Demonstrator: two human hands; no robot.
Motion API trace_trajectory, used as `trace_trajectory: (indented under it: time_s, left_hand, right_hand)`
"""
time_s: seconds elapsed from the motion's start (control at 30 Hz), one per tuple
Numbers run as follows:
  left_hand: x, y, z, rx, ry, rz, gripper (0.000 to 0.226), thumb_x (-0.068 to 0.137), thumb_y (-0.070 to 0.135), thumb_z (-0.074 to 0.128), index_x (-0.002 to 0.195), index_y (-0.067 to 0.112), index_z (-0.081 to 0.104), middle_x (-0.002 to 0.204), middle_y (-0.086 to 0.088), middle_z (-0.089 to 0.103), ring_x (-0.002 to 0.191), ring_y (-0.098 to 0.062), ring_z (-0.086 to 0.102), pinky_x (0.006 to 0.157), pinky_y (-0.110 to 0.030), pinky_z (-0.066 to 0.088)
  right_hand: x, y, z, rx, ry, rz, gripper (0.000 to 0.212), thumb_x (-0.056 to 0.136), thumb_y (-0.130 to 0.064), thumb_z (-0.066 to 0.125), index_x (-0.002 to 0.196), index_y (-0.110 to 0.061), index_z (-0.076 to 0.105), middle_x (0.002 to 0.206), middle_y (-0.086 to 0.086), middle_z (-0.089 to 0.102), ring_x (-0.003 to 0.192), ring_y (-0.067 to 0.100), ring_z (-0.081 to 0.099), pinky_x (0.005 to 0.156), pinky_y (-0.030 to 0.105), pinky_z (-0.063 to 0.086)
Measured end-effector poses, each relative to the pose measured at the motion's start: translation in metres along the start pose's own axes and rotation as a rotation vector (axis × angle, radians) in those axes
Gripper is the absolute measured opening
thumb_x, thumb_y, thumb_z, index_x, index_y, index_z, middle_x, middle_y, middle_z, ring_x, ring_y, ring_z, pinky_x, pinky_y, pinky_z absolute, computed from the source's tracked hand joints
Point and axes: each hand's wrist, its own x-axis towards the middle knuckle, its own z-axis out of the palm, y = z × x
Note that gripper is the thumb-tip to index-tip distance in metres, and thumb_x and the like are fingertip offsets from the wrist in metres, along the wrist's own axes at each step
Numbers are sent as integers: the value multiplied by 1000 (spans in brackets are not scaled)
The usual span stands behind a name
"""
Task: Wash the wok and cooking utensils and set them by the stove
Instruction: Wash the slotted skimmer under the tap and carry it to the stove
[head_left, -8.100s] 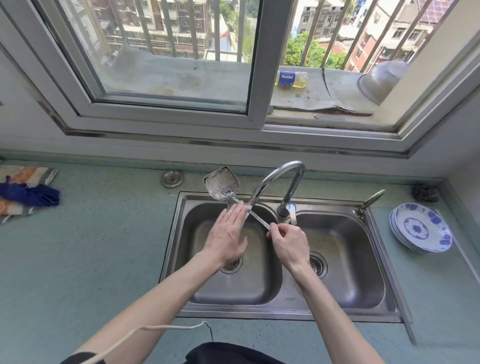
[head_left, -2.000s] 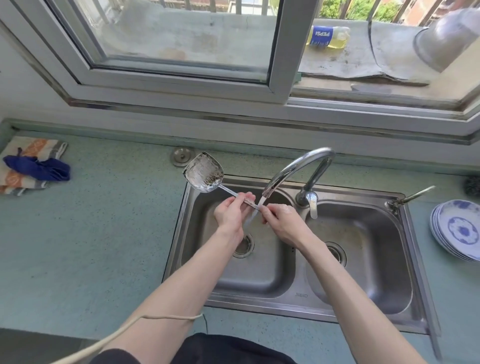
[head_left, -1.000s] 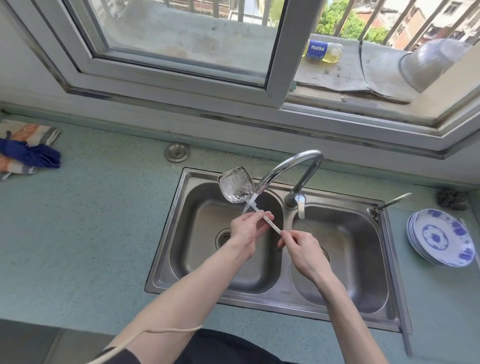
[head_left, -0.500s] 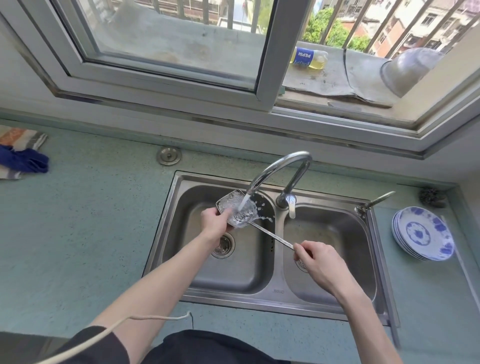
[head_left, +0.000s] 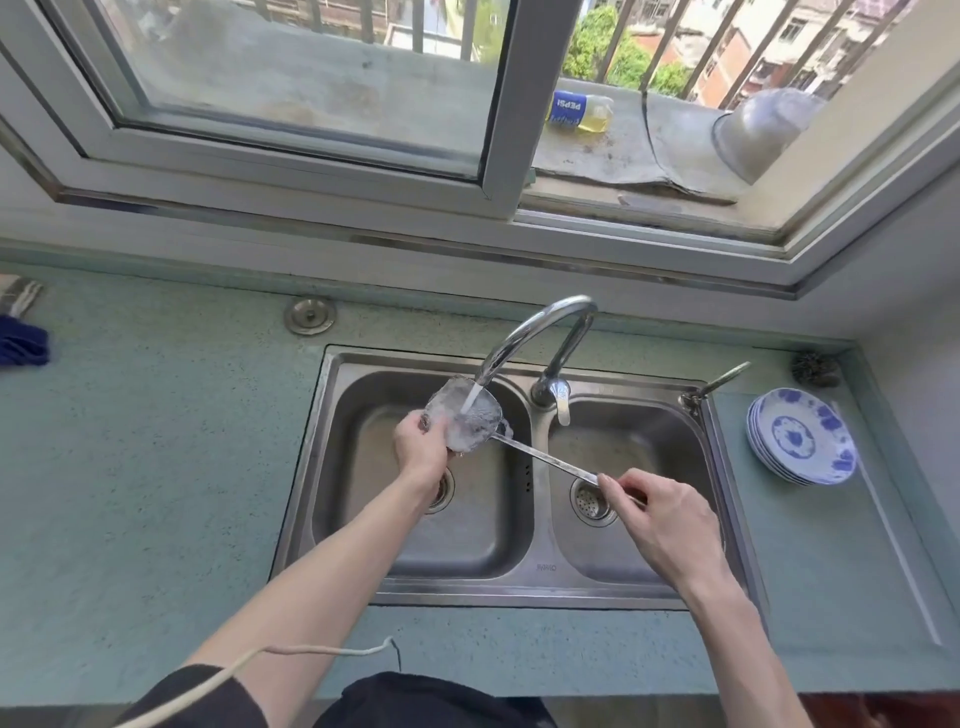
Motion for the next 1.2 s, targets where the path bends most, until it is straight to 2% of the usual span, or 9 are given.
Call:
trace_trajectory:
  time_s: [0.17, 0.27, 0.37, 0.43, 0.53, 0.63, 0.77, 0.87, 1.2]
  left_hand:
    - [7, -6, 2, 163, 23, 64, 45, 103, 33, 49, 62, 13, 50, 60, 1, 49, 59, -18, 41, 56, -34, 34]
    - [5, -7, 5, 136, -54, 29, 36, 100, 24, 52, 68, 9, 59, 65, -5, 57, 62, -22, 52, 57, -35, 45]
    - [0, -13, 3, 118, -61, 25, 17, 76, 26, 72, 80, 10, 70, 76, -10, 74, 66, -25, 67, 64, -45, 60]
    - [-9, -13, -2, 133, 11, 23, 22, 69, 29, 76, 79, 10, 69, 71, -4, 74, 61, -17, 62, 62, -38, 57]
    - [-25, 1, -4, 173, 145, 45, 31, 81, 30, 78, 65, 13, 58, 57, 6, 54, 57, -16, 43, 55, -34, 38]
    - [-32, 8, -2, 30, 184, -6, 17, 90, 27, 71, 80, 14, 74, 71, 6, 66, 62, -13, 54, 58, -25, 45]
    - [-38, 20, 9, -348, 114, -232, 3, 93, 3, 65, 92, 4, 68, 81, -13, 68, 67, -22, 62, 70, -40, 59]
    - [-44, 27, 19, -486, 53, -316, 15, 91, -13, 55, 98, -1, 60, 89, -18, 65, 71, -24, 62, 68, -40, 62]
    - [-43, 38, 15, -521, -265, -464, 7, 100, 4, 57, 97, 0, 62, 83, -16, 73, 68, -24, 74, 56, -30, 62]
  right_hand:
    - [-4, 2, -11, 2, 20, 12, 40, 95, -62, 57, 68, -32, 62, 62, -8, 65, 66, 19, 63, 57, 31, 41]
    - [-4, 4, -15, -15, 44, 20, 40, 95, -62, 57, 67, -33, 60, 60, -10, 63, 65, 18, 62, 57, 30, 40]
    - [2, 10, -16, 1, 23, 11, 41, 95, -61, 57, 64, -35, 58, 59, -11, 62, 64, 17, 60, 56, 29, 37]
    - [3, 14, -16, 17, 12, -3, 42, 95, -61, 58, 65, -32, 62, 58, -11, 62, 64, 16, 61, 56, 29, 37]
    - [7, 19, -14, 29, 24, -7, 46, 94, -62, 58, 64, -28, 66, 60, -9, 64, 67, 21, 62, 58, 30, 38]
    - [13, 19, -14, 56, 46, -20, 46, 93, -63, 59, 67, -27, 70, 62, -9, 66, 68, 23, 61, 59, 31, 39]
    - [13, 11, -17, 71, 82, -30, 44, 94, -60, 61, 69, -25, 72, 64, -8, 67, 68, 24, 60, 60, 31, 36]
    - [9, -2, -14, 72, 121, -21, 43, 95, -57, 61, 72, -22, 72, 69, -3, 71, 74, 29, 67, 60, 31, 37]
    - [7, -73, 52, 283, 22, 125, 42, 100, -52, 55, 71, -21, 60, 74, 1, 72, 81, 32, 67, 66, 37, 40]
